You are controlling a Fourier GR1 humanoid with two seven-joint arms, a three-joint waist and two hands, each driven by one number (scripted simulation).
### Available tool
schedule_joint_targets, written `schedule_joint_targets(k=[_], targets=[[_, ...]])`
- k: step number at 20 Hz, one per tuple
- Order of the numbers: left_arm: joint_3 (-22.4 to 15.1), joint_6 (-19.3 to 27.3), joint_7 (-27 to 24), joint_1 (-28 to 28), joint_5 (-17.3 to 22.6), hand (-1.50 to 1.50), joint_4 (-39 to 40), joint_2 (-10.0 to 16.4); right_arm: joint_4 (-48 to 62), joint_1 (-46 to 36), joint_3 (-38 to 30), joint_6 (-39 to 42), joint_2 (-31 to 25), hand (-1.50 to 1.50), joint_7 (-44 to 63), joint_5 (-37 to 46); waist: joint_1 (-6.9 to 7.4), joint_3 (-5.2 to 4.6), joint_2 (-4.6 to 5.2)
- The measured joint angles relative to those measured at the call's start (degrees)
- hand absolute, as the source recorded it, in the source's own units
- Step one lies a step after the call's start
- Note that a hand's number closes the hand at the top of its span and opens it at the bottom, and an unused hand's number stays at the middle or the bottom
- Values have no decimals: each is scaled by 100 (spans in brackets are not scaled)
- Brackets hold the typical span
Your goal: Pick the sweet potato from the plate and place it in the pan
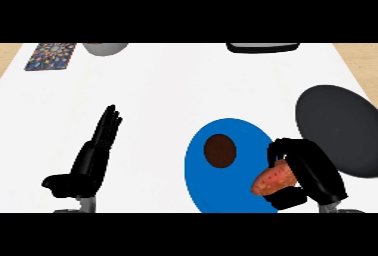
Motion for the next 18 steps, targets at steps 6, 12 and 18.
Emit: schedule_joint_targets(k=[6, 12, 18], targets=[[-24, -33, 34, 10, -14, 0, -110, 17, -2185, 1232, -9, -507, 156, 150, 565, 214, 59, 8, 27], [-118, -76, 63, -87, -70, 0, -78, -61, -3107, 1999, -470, -695, 403, 150, 832, -80, 219, 14, 78], [-157, -112, 124, -168, -103, 0, -65, -108, -2668, 1622, -1634, -775, 565, 150, 770, -1158, 310, 20, 105]])
